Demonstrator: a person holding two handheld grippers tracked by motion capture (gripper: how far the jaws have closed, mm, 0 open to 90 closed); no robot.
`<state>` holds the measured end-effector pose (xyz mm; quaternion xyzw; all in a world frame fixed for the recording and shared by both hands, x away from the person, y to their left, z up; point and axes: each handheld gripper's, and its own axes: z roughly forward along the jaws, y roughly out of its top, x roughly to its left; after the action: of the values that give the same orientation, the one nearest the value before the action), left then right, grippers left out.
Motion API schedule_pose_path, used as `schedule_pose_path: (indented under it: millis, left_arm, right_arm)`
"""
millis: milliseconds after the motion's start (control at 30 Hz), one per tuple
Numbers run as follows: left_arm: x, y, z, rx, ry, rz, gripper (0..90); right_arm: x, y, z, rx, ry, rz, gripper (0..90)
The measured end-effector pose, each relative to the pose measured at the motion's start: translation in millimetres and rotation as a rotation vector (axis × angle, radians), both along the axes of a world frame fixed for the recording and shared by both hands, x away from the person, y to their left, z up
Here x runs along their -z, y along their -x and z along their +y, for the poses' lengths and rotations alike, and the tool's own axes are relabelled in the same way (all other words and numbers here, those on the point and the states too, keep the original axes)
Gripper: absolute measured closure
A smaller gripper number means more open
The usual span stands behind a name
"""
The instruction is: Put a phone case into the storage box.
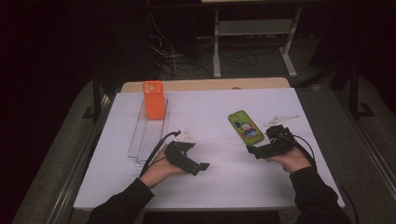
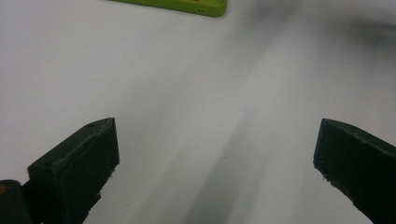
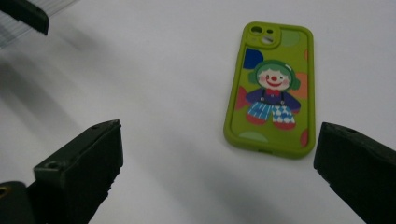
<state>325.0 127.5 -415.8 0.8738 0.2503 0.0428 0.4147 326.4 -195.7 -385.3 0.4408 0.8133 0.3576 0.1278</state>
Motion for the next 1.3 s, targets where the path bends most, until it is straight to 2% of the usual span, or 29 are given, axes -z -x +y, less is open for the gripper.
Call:
schedule_pose_path:
  millis: [33, 200, 233, 367, 567, 833, 933, 1100, 1300]
  left_arm:
    - [-0.1, -0.1, 0.2, 0.001, -0.002, 0.0, 0.0]
    - [0.0, -0.2, 0.2, 0.001, 0.004, -0.001, 0.0]
    - [-0.1, -0.8, 0.5, 0.005, -0.003, -0.01, 0.0]
    - [-0.8, 0.0, 0.6, 0.001, 0.002, -0.003, 0.0]
    - [-0.9, 0.2, 0.0, 0.002, 0.005, 0.0, 0.0]
    - [-0.8, 0.4, -0.8, 0.005, 0.011, 0.002, 0.0]
    - [-0.9, 0.5, -1.1, 0.01, 0.007, 0.0, 0.0]
    - [-0.6, 1.2, -1.9, 0.008, 0.002, 0.002, 0.0]
    - [-0.3, 0.6, -2.1, 0.011, 0.006, 0.006, 0.0]
  right_arm:
    - [-1.2, -4.9, 1.5, 0.005, -0.005, 0.009, 0.7]
    - [-5.5, -21.4, 6.7, 0.002, 0.009, -0.002, 0.6]
    - [-7.0, -24.2, 9.2, 0.01, 0.008, 0.009, 0.6]
    - [-10.3, -40.0, 14.6, 0.011, 0.018, -0.001, 0.7]
    - [-9.5, -60.2, 20.7, 0.043, 0.025, 0.03, 0.7]
    - [4.3, -84.8, 22.5, 0.078, 0.059, 0.058, 0.6]
    - [12.7, -92.3, 24.0, 0.091, 0.088, 0.068, 0.6]
    - [25.7, -99.8, 27.0, 0.119, 0.115, 0.101, 0.6]
    - [38.5, -106.7, 29.3, 0.124, 0.163, 0.134, 0.6]
